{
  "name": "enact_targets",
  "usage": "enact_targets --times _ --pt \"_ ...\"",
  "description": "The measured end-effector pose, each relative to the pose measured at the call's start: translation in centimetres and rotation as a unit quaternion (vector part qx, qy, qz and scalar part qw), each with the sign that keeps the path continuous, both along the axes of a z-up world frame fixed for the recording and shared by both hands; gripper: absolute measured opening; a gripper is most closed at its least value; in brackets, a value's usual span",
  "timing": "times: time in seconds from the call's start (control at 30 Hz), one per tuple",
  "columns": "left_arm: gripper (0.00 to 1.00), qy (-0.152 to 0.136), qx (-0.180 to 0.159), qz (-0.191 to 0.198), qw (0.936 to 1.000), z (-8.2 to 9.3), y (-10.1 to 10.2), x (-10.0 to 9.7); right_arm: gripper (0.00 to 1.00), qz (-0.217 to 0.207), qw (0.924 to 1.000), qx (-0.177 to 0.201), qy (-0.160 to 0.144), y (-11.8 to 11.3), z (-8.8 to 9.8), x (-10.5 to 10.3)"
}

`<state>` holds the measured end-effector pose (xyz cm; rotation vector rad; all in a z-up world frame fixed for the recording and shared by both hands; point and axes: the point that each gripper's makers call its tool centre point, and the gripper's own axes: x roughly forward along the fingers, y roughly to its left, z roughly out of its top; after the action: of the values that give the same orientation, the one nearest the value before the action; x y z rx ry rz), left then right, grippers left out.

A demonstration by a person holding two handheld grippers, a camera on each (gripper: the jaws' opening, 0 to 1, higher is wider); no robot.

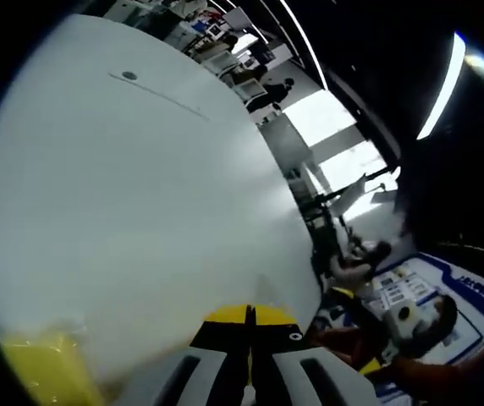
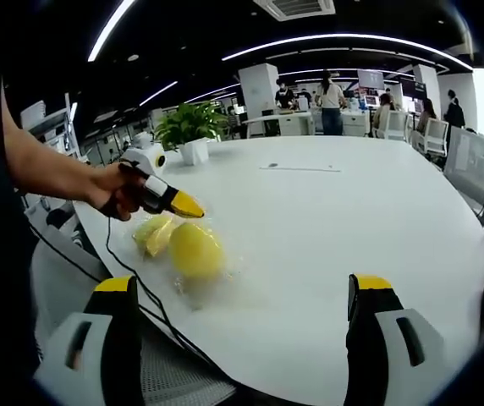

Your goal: Compare the silicone blocks by pressing each to a similar depth, holding the contact briefly, and releasing to observe deformation and rebound differences across the visible hardness samples.

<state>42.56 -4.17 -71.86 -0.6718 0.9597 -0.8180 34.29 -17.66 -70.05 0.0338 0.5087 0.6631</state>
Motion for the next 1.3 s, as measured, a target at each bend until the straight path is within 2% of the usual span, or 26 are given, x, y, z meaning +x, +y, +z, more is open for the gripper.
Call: enact_targets --times 0.13,0.3,0.37,0.53,0.77,0.87,0.9,1.03,1.3 --pt "0.0 -0.023 -0.001 -0.009 0.9997 1.0 -0.1 0.1 0.96 0.002 1.0 0.0 -0.001 0.1 0.0 0.0" --pt "0.0 -0.069 0.006 -0.023 0.9974 2.3 -0.1 0.3 0.96 0.003 1.0 0.001 -0.007 0.3 0.5 0.3" --pt "0.0 -0.099 0.027 -0.039 0.9939 2.6 0.0 0.4 0.96 0.003 1.0 0.001 -0.007 0.3 0.5 0.3" --pt "0.0 -0.156 0.049 -0.064 0.9844 4.1 -0.3 0.0 0.96 0.006 1.0 -0.001 -0.007 0.4 0.6 0.1" --pt "0.0 -0.18 0.047 -0.07 0.9801 5.8 -0.2 0.3 0.96 0.007 0.9999 0.0 -0.013 0.8 1.1 0.3" --pt "0.0 -0.203 0.063 -0.089 0.973 6.4 -0.1 0.2 0.96 0.009 0.9997 0.003 -0.023 1.2 1.9 0.3" --pt "0.0 -0.213 0.065 -0.093 0.9705 6.8 0.0 0.2 0.96 0.011 0.9996 0.004 -0.024 1.4 2.1 0.3" --pt "0.0 -0.227 0.054 -0.089 0.9684 8.6 0.4 0.5 0.96 0.015 0.9993 0.006 -0.033 1.8 3.0 0.5" --pt "0.0 -0.267 0.037 -0.085 0.9593 13.7 0.6 0.9 0.96 0.014 0.998 0.035 -0.051 2.6 5.7 1.6"
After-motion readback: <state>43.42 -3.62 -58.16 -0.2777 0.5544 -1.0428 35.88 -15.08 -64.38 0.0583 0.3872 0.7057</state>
